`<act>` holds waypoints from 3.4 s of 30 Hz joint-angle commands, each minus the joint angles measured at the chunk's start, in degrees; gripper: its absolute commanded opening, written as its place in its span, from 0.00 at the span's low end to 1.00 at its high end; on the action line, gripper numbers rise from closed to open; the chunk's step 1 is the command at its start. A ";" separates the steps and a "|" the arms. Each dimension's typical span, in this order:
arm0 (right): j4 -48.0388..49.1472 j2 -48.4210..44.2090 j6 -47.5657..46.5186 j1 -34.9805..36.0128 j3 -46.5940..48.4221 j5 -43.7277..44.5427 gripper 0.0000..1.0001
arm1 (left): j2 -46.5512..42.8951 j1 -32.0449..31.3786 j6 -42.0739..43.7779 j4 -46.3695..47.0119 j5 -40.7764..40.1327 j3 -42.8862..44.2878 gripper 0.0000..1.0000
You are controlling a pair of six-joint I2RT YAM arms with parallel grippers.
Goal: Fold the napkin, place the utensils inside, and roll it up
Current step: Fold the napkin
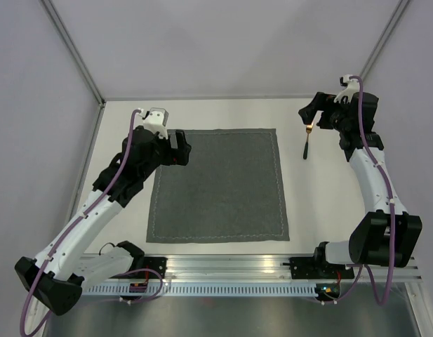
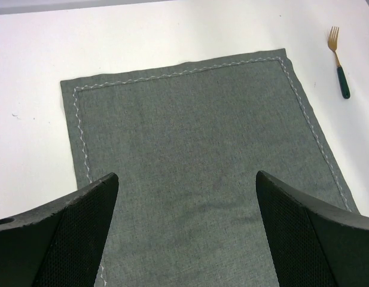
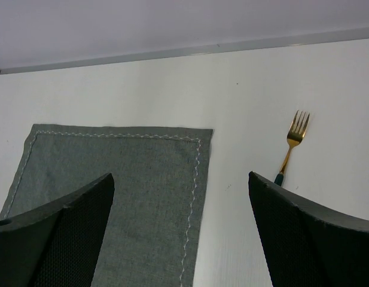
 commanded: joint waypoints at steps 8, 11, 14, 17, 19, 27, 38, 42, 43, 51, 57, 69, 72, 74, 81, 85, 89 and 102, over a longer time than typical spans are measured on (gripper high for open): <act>-0.35 -0.17 -1.42 0.08 1.10 -2.71 0.98 | -1.16 -0.09 2.69 -0.73 -2.10 2.00 1.00; -1.49 1.41 -2.47 2.62 3.12 -1.50 0.97 | -0.63 0.70 2.69 -1.26 -3.51 3.58 1.00; -2.28 3.17 -5.36 11.31 5.75 2.62 0.96 | 0.25 4.21 1.02 -3.72 -3.17 7.97 1.00; -4.21 6.42 -7.56 23.52 8.82 7.99 0.91 | 0.43 9.82 -0.83 -5.30 -1.50 12.19 1.00; -5.00 10.09 -8.79 33.01 10.15 11.23 0.86 | 0.43 11.77 -2.49 -6.00 -0.62 14.99 1.00; -4.13 24.42 -11.26 60.71 15.07 18.37 0.67 | 2.45 13.98 -4.34 -14.78 -2.98 33.18 1.00; -0.79 38.59 -8.89 79.43 23.24 23.47 0.49 | 1.92 13.98 -5.58 -22.18 -3.87 43.22 1.00; -0.61 42.71 -9.41 82.87 25.09 26.45 0.43 | 2.27 13.98 -5.57 -22.97 -4.04 44.45 1.00; -0.61 43.33 -9.68 83.40 25.44 26.72 0.43 | 2.36 13.98 -5.57 -22.97 -3.96 44.46 1.00; -1.67 49.22 -8.19 86.13 29.40 28.48 0.37 | 2.62 13.98 -5.31 -23.32 -3.87 44.37 1.00; -3.42 52.48 -7.57 88.24 32.91 29.62 0.36 | 2.97 13.98 -5.14 -23.85 -3.95 44.02 1.00; -6.15 55.73 -6.60 90.26 37.05 30.85 0.39 | 3.33 13.98 -4.61 -24.11 -4.13 43.31 1.00; -6.15 56.08 -6.69 90.26 36.79 31.56 0.41 | 3.24 13.98 -4.43 -24.29 -4.22 43.23 1.00; -6.15 56.43 -6.52 90.26 36.70 31.47 0.44 | 3.24 13.98 -4.34 -24.29 -4.22 43.14 1.00; -6.59 58.10 -6.78 90.26 37.75 32.52 0.44 | 3.06 13.98 -4.08 -24.29 -4.22 42.79 1.00; -6.50 58.72 -6.78 90.17 37.58 33.14 0.45 | 3.06 13.98 -3.82 -24.20 -4.48 42.52 1.00; -5.98 58.63 -6.25 90.00 36.26 33.14 0.45 | 2.97 13.98 -3.73 -24.29 -4.66 42.35 1.00; -5.89 58.81 -4.50 88.94 34.33 31.74 0.44 | 3.24 13.98 -3.11 -23.85 -5.27 41.29 1.00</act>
